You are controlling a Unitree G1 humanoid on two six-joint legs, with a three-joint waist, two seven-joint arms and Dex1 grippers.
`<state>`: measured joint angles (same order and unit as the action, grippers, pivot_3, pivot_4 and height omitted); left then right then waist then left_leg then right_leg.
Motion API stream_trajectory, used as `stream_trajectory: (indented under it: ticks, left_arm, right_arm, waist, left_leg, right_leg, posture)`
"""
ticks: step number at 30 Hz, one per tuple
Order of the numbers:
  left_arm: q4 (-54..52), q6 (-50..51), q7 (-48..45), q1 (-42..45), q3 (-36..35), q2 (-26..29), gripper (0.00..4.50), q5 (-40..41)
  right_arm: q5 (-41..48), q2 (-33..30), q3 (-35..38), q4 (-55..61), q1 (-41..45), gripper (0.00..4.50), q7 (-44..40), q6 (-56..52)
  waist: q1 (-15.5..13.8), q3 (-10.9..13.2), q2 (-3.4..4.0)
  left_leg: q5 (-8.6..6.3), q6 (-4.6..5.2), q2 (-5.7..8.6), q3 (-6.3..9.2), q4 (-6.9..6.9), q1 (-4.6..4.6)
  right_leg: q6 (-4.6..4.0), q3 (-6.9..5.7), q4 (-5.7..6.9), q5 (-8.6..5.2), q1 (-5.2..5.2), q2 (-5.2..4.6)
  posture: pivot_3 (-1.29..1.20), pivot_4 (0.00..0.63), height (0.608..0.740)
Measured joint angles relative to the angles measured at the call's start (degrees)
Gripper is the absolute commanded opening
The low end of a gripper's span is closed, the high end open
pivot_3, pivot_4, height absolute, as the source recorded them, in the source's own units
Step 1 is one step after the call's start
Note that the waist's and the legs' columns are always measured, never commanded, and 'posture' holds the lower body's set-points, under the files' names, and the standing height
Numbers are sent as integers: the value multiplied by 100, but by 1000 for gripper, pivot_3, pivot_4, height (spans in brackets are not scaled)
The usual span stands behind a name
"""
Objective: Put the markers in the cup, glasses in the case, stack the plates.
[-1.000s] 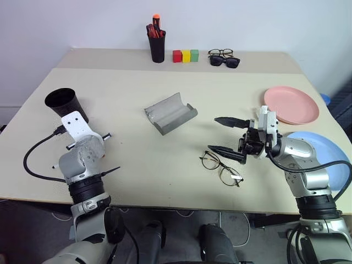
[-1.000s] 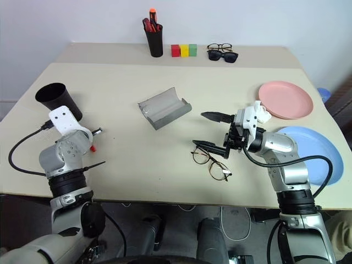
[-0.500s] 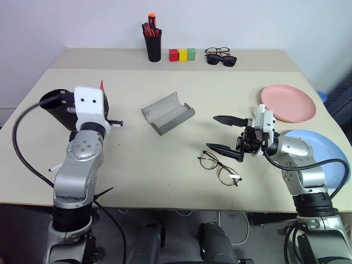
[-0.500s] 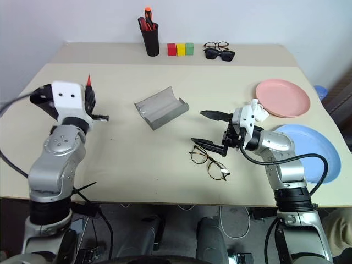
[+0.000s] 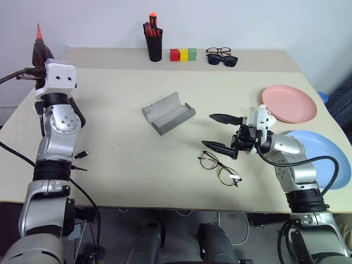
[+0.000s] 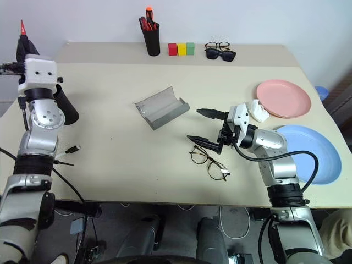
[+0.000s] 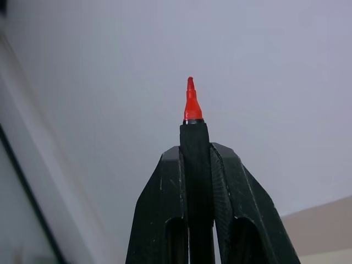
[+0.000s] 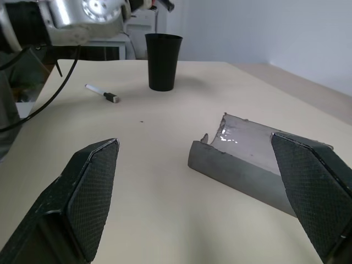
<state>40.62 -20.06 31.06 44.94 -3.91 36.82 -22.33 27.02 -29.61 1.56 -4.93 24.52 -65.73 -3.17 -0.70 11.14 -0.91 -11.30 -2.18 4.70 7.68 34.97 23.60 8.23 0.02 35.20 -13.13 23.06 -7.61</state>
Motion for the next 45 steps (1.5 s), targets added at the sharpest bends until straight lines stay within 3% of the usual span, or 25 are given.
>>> stream_trajectory:
  ticks: [5,11,30,45]
  left_arm:
    - [1659,-660,643,618,309,84,36,-341]
    - [2728,-693,1008,922,374,101,36,-375]
    - [3131,-828,1114,1389,471,-81,36,-239]
    - [3306,-887,404,1261,11,-338,36,680]
  right_arm:
    - [8,-7,-1,173,-123,4500,165,-100]
    - [22,-29,5,594,-163,4500,434,-405]
    - [35,-31,6,1093,-161,4500,844,-941]
    - [26,-70,158,954,-346,4500,703,-707]
  waist:
    - [4,0,-2]
    - [30,3,-6]
    - [12,2,-9]
    - [47,3,-10]
  left_leg:
    - [1,0,0,-2,6,0]
    - [3,-3,-2,-4,7,0]
    - [4,-4,-2,-6,11,0]
    - [4,-3,-2,-7,15,0]
  right_leg:
    - [23,0,5,-7,0,0]
    - [27,-1,15,-8,4,0]
    - [27,-1,16,-6,2,0]
    - [24,-1,20,-3,2,0]
  posture:
    - [0,150,740]
    - [0,150,740]
    - [0,150,740]
    - [0,150,740]
